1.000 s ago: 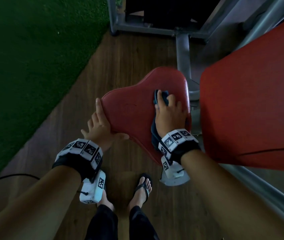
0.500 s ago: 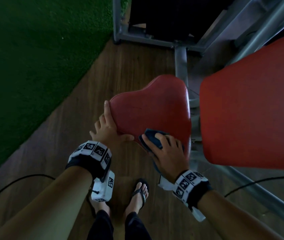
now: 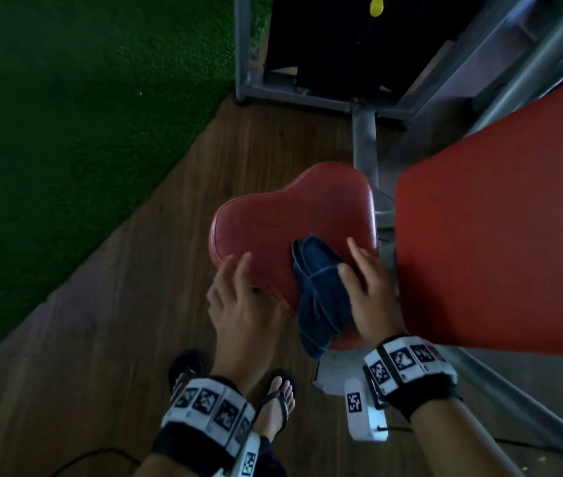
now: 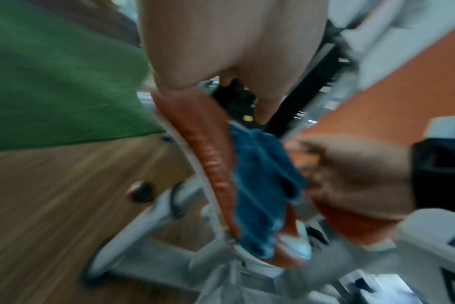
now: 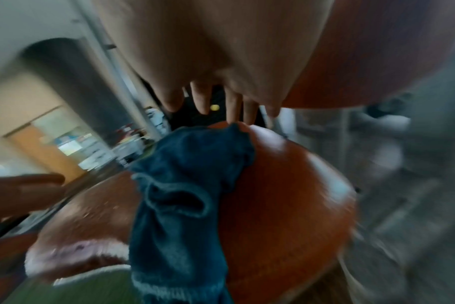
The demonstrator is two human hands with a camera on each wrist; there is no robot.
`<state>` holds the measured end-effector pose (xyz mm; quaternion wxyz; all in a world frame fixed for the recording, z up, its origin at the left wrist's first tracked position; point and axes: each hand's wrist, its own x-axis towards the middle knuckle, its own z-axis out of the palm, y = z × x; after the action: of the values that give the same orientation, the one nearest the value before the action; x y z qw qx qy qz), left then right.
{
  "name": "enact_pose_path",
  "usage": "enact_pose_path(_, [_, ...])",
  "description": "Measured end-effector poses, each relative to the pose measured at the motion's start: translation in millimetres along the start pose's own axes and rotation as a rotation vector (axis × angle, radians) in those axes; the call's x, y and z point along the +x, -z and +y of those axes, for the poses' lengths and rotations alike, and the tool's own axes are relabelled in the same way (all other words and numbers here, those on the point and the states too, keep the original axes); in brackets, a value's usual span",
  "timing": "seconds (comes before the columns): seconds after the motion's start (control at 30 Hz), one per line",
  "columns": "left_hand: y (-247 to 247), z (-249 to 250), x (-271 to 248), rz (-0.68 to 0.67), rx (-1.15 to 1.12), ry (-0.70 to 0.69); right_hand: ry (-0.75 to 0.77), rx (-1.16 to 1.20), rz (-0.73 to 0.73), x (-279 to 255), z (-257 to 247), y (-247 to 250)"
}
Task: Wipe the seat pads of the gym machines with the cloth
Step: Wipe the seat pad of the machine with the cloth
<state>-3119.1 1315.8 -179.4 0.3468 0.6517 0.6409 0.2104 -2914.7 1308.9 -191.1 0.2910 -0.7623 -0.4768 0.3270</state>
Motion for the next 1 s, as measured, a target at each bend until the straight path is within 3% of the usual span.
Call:
enact_pose_path(0.07, [-14,22,1,-0.062,0.093,-0.151,-0.138,-0.001,0.017,-12,28,8])
enact_pose_path(0.2, [-57,50,11,-0.282,0.313,-0.380,-0.397,0.048,-0.104,-37,62,5])
enact_pose_path(0.3, [-78,44,22,-0.341,0.470,-0.422,-0.445,0.193,-0.110,-38,59,3])
enact_pose_path(0.37, [-82,35,24,-0.314,0.466,-0.425,-0.486,0.312,-0.044,-34,60,4])
enact_pose_path(0.43, [-81,27,19,-0.259,0.391,-0.422,-0.473,0.294,-0.067,-33,64,2])
enact_pose_path(0.63, [-57,-8,-1,-0.133,0.114,-0.386,-0.575,0.237,-0.161,-14,58,9])
enact_pose_path(0.77, [-52,-17,-24,-0.023,-0.101,-0.238,-0.607,0.143,-0.307,-4,50,0])
enact_pose_path(1.0, [-72,8,-28,0.193,-0.355,0.079,-0.675,0.046,-0.147,-3,34,-14])
